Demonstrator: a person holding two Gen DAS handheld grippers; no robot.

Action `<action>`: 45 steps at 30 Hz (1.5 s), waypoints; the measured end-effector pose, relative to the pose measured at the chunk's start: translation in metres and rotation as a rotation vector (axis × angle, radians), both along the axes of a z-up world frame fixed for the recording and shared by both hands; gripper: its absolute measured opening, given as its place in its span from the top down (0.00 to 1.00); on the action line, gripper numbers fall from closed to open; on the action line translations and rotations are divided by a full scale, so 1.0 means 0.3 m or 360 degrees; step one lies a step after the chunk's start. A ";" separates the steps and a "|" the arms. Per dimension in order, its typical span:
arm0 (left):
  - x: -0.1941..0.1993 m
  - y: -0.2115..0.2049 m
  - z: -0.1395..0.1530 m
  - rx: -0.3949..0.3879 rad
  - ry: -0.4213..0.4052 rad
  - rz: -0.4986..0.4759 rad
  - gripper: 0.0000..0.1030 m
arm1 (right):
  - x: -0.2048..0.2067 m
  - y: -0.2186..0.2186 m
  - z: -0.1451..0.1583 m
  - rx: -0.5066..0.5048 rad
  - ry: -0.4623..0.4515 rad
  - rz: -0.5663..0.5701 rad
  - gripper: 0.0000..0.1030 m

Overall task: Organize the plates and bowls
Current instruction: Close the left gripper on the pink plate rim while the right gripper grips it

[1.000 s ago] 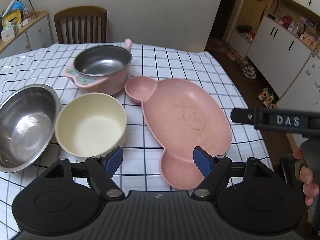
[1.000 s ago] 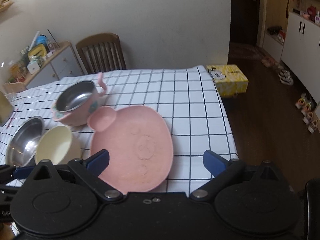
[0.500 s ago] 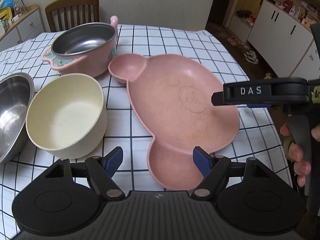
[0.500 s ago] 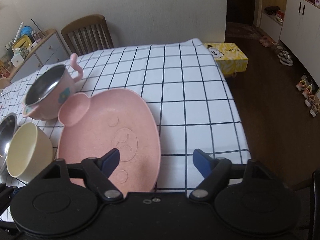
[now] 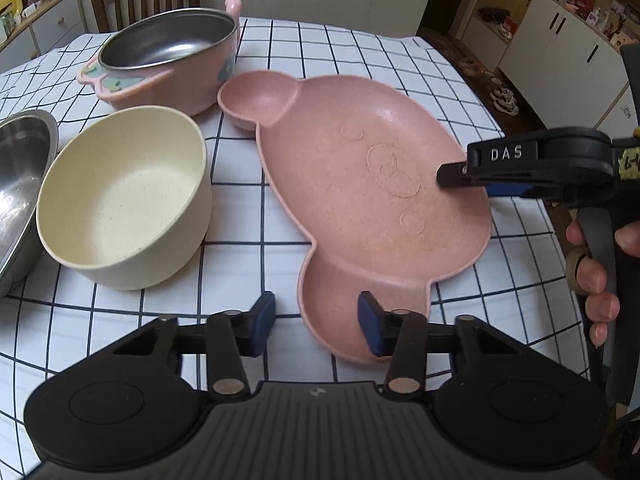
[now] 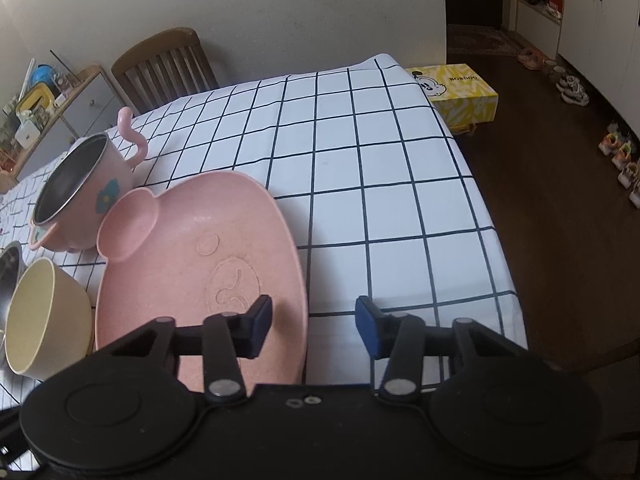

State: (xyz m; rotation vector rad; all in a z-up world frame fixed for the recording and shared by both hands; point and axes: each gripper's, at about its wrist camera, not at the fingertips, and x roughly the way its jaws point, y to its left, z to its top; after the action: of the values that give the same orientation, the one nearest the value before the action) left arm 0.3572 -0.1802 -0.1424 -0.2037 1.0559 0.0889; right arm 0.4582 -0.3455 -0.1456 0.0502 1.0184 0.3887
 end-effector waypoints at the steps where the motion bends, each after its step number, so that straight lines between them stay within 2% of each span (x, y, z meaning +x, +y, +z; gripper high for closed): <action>1: -0.004 0.002 -0.002 -0.0001 0.0002 0.0006 0.64 | 0.004 0.003 -0.001 -0.0008 -0.0008 0.0006 0.60; 8: -0.015 0.010 -0.001 -0.0030 -0.0012 0.0024 0.77 | 0.020 0.020 -0.004 0.0008 -0.0030 0.0025 0.70; 12: -0.021 0.012 0.004 -0.0043 -0.0023 0.0024 0.88 | 0.017 0.029 -0.002 0.0026 -0.0037 0.0048 0.81; 16: -0.022 0.021 0.006 -0.0040 -0.0025 0.0025 0.89 | 0.009 0.032 0.010 0.0016 -0.0051 0.0052 0.88; 25: -0.070 0.067 0.020 -0.0070 -0.0028 0.0014 0.90 | -0.062 -0.014 0.027 0.0096 0.0028 0.0058 0.92; 33: -0.162 0.100 0.054 -0.0090 -0.0036 -0.0022 0.91 | -0.198 -0.032 0.071 0.0137 0.0019 0.0008 0.94; 45: -0.347 0.126 0.151 -0.0146 -0.0077 -0.0179 0.92 | -0.435 -0.044 0.165 0.0133 -0.0030 -0.0141 0.94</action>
State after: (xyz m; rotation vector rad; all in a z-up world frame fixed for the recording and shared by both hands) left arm 0.2531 -0.1422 -0.0970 -0.2279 1.0222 -0.0659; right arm 0.3277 -0.3588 -0.0961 0.1660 0.9773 0.3500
